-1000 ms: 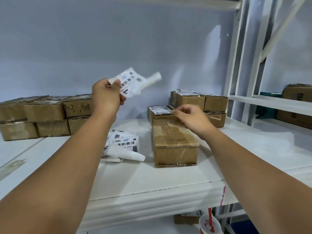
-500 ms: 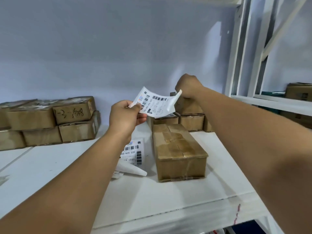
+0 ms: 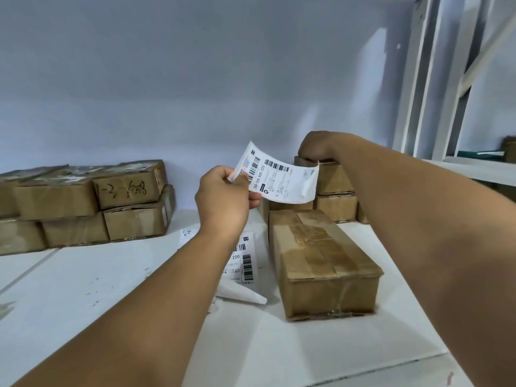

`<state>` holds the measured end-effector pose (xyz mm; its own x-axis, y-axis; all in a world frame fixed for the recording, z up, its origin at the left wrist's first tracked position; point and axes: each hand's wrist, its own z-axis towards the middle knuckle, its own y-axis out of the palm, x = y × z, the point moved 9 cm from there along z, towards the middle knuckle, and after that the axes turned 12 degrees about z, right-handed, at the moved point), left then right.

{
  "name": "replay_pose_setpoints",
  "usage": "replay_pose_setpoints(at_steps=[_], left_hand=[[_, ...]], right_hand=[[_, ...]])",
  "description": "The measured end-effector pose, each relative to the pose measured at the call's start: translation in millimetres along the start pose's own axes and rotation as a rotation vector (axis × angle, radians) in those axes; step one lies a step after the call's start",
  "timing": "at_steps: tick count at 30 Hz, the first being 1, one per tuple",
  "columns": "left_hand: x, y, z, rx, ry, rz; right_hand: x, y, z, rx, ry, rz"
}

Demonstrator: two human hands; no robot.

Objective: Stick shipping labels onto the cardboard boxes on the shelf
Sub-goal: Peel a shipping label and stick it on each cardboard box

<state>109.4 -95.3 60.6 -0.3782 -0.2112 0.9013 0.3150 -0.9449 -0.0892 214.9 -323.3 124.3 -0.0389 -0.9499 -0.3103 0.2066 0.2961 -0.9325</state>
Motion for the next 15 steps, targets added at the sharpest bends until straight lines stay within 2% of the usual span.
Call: replay_pose_setpoints(at_steps=[9,12,15], left_hand=[[-1,5,-1,-0.054,-0.011,-0.003],[-2,5,0,-0.056,-0.009,0.0],[-2,5,1,-0.057,-0.005,0.002]], right_hand=[[-9,12,-4,-0.074,-0.046,-0.085],[-12,5,-4,0.048,-0.096,0.055],[-10,-20,-13,0.335,-0.136,0.357]])
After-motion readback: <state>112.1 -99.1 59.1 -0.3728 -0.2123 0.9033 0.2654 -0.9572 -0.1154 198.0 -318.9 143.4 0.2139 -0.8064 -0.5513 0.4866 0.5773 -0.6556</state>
